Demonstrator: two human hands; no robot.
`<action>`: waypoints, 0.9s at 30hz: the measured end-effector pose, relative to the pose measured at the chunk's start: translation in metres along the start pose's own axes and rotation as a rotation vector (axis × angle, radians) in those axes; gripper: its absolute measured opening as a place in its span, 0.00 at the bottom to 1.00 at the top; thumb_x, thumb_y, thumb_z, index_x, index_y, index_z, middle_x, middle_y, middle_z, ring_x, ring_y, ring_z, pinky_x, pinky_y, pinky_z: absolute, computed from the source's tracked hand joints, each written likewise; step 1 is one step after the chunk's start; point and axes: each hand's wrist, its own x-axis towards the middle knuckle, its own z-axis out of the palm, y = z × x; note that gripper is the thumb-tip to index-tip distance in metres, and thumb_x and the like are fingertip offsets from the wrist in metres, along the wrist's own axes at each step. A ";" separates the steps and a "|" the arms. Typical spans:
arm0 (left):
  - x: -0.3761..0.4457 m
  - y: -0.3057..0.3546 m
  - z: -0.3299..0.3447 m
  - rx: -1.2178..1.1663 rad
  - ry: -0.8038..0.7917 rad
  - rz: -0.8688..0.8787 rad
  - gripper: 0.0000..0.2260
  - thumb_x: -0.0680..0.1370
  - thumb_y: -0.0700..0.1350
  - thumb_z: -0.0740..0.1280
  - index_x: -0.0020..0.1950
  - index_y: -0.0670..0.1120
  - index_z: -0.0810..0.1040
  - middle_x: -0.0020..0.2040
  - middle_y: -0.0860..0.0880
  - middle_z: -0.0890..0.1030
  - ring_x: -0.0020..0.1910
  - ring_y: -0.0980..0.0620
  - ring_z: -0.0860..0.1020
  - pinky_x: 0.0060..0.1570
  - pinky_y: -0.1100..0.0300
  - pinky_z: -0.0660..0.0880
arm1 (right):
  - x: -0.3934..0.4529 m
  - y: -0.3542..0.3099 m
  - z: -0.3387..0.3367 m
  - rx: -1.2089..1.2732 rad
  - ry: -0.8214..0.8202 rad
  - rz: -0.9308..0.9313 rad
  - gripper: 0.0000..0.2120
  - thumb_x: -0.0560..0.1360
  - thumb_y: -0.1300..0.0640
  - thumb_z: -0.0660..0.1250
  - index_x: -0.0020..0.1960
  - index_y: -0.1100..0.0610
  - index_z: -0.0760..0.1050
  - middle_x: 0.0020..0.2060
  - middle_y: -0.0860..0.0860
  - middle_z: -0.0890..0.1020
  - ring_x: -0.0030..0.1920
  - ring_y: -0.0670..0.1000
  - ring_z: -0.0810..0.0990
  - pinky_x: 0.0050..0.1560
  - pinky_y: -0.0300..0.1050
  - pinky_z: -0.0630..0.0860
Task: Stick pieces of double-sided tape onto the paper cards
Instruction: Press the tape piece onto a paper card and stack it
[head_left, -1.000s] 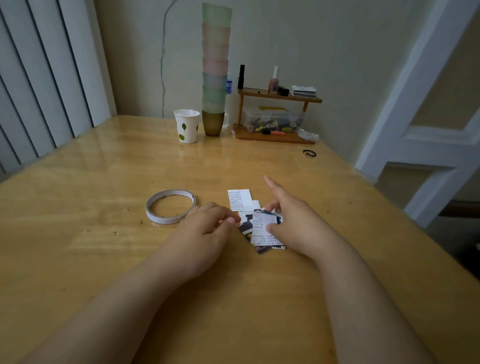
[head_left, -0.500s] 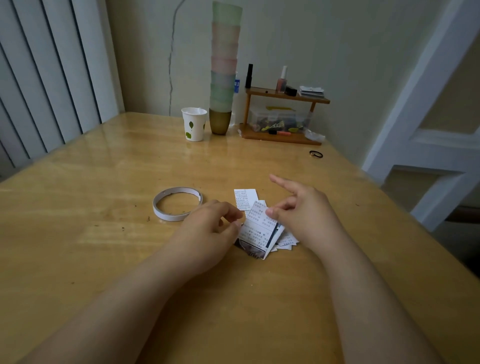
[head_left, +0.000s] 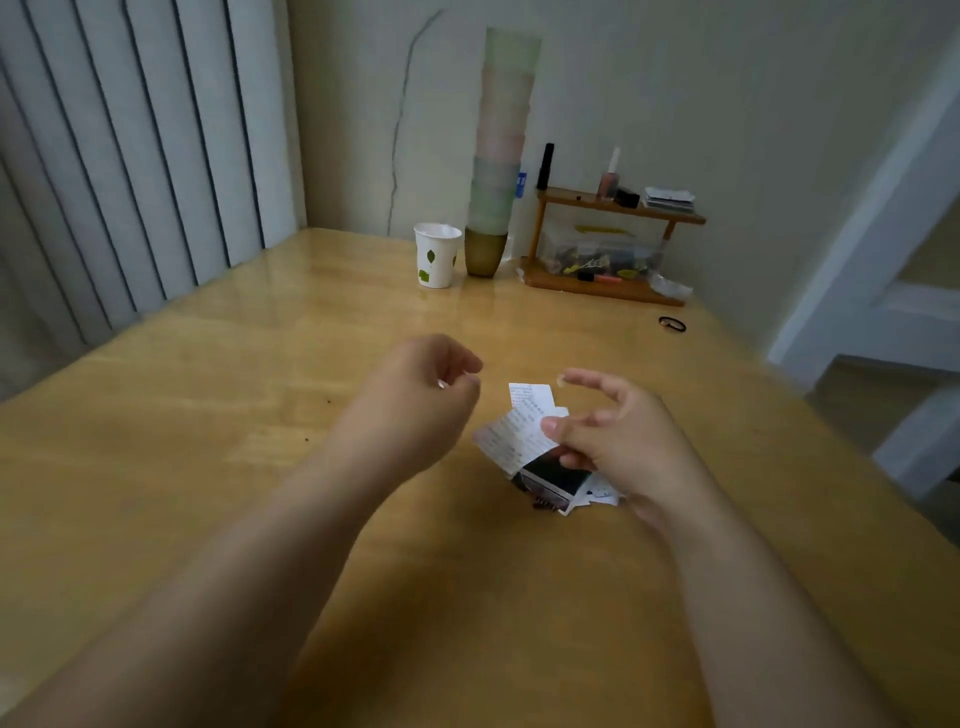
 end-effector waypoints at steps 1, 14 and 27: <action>-0.003 0.001 -0.006 0.053 -0.036 0.025 0.06 0.78 0.46 0.63 0.52 0.53 0.78 0.44 0.58 0.76 0.38 0.61 0.75 0.27 0.73 0.69 | -0.003 -0.001 0.005 -0.011 -0.032 -0.017 0.24 0.72 0.63 0.73 0.65 0.51 0.72 0.37 0.54 0.84 0.33 0.50 0.82 0.45 0.47 0.80; -0.070 -0.077 -0.053 0.460 -0.326 0.363 0.22 0.73 0.58 0.52 0.56 0.53 0.80 0.55 0.61 0.76 0.54 0.61 0.72 0.57 0.58 0.71 | -0.033 -0.005 0.059 -0.428 -0.191 -0.168 0.41 0.70 0.58 0.73 0.74 0.37 0.55 0.34 0.47 0.82 0.36 0.39 0.78 0.42 0.27 0.71; -0.069 -0.094 -0.051 0.421 -0.289 0.424 0.18 0.75 0.54 0.54 0.56 0.55 0.80 0.54 0.62 0.77 0.54 0.61 0.72 0.56 0.57 0.72 | -0.040 -0.023 0.058 0.153 -0.562 0.434 0.12 0.78 0.62 0.57 0.52 0.65 0.77 0.21 0.48 0.61 0.20 0.42 0.54 0.20 0.32 0.48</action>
